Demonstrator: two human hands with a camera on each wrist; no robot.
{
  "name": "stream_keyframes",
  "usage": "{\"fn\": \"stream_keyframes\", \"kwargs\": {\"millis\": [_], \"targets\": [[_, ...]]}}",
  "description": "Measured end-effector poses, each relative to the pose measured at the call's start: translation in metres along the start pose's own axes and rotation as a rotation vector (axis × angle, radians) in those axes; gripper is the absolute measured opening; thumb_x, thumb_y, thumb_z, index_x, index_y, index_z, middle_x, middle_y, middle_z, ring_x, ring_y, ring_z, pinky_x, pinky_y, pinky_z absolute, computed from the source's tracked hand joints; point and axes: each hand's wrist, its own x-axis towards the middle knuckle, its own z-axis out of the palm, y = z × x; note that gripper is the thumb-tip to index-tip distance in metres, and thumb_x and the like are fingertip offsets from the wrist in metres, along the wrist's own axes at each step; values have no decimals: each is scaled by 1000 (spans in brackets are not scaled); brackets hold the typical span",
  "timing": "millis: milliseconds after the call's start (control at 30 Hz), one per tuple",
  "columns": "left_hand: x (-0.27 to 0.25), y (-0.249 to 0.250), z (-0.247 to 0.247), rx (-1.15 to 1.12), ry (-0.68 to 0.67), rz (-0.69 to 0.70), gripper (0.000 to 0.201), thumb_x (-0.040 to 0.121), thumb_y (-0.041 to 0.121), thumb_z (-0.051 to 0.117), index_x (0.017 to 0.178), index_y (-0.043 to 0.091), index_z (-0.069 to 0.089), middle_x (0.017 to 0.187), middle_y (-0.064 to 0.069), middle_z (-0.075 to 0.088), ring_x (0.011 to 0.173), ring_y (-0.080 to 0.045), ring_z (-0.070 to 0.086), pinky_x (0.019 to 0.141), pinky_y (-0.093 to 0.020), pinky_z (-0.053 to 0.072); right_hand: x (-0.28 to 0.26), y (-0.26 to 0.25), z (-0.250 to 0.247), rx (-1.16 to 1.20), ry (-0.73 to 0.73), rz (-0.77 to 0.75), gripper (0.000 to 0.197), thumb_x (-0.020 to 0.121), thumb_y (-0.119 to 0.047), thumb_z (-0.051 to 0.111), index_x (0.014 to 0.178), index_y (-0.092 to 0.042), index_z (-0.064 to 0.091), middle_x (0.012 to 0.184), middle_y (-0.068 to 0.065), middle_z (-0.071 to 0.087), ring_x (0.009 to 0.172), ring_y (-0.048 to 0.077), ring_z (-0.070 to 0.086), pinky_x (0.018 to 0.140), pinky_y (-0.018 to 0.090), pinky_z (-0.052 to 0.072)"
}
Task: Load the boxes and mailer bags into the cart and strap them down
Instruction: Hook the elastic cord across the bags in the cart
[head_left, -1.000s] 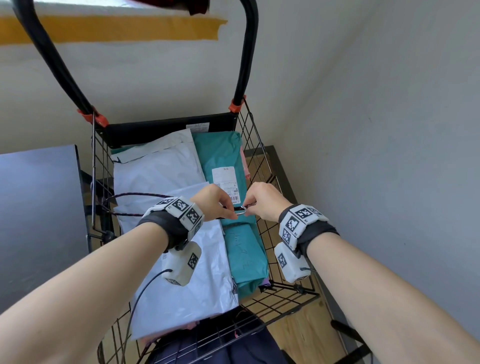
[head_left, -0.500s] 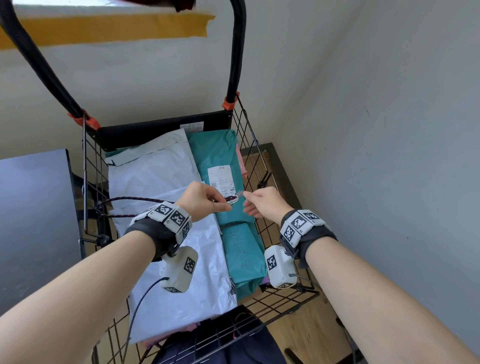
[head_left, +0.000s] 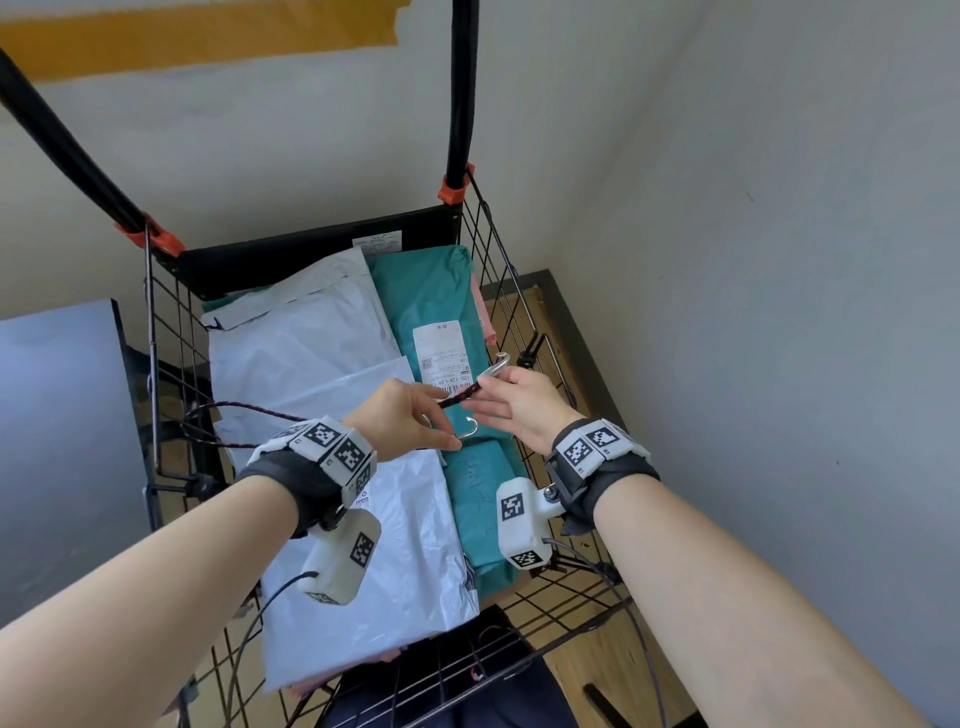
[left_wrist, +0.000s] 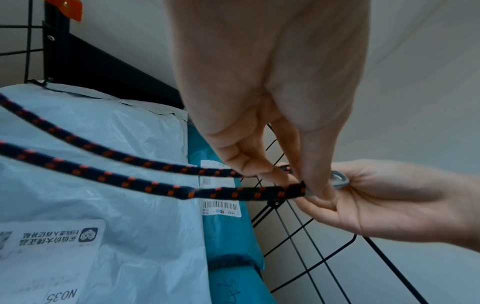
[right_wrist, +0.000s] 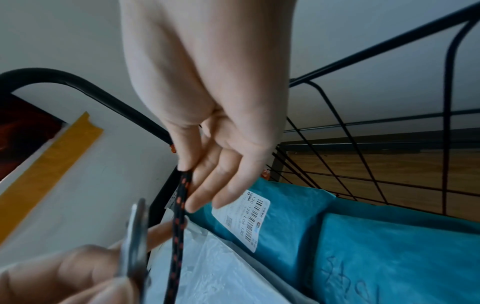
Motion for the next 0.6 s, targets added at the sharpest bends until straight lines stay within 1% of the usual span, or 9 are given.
{"fn": "stream_keyframes", "kwargs": {"millis": [33,100,167,233,267,333,367,467,600], "targets": [[0,-2,0,20,25,7,16,71,24,81,63,28,68,128,4,57,95,-4,64,65,-13,42,3,-2,-1,-1,45,-10,12,98,-11,48,106,-5,55,97,11,67,82,18,66,81,31,54],[-1,-7,-1,41,74,20,22,72,25,80,58,33,65,132,0,54,105,-12,62,72,-20,44,10,-5,-4,-7,127,-21,8,98,-8,47,101,-6,55,99,13,67,79,17,65,78,30,54],[-2,-14,-2,45,103,20,23,73,25,79,58,34,64,122,3,56,94,-13,63,68,-17,43,19,-6,-5,0,184,-19,8,97,-5,48,98,-8,55,99,12,67,77,16,63,75,28,53],[-2,-23,-2,40,104,12,16,73,26,79,64,29,66,105,8,56,69,-4,55,60,-10,38,28,-6,-5,-5,202,-20,9,96,-5,50,94,-9,57,95,10,67,76,14,62,74,27,52],[0,-29,-1,28,96,6,12,74,26,79,68,26,68,94,11,58,61,-2,52,58,-8,38,33,-6,-3,-9,202,-22,10,95,-5,51,92,-11,59,93,8,67,75,13,61,75,27,52],[4,-40,2,1,73,-24,10,75,23,78,71,23,69,68,19,61,53,4,53,53,-6,37,44,-7,2,-6,189,-13,13,95,-5,52,88,-12,60,89,6,66,73,12,60,74,26,51],[6,-45,4,-1,55,-42,11,77,22,77,71,25,68,62,20,61,52,8,53,52,-4,36,51,-8,5,-1,177,-6,14,95,-5,52,87,-12,60,88,5,65,72,12,59,72,25,51],[16,-59,9,-8,28,-76,12,80,21,73,73,27,67,71,14,64,54,13,52,52,-3,37,74,-14,14,24,156,5,12,95,-4,50,90,-10,59,88,7,63,71,14,58,68,24,50],[36,-66,10,-88,72,-109,3,82,15,71,81,17,71,72,10,63,51,11,52,52,-5,38,103,-20,20,58,200,-9,16,96,-7,49,84,-11,60,83,7,62,70,14,58,65,25,51]]}}
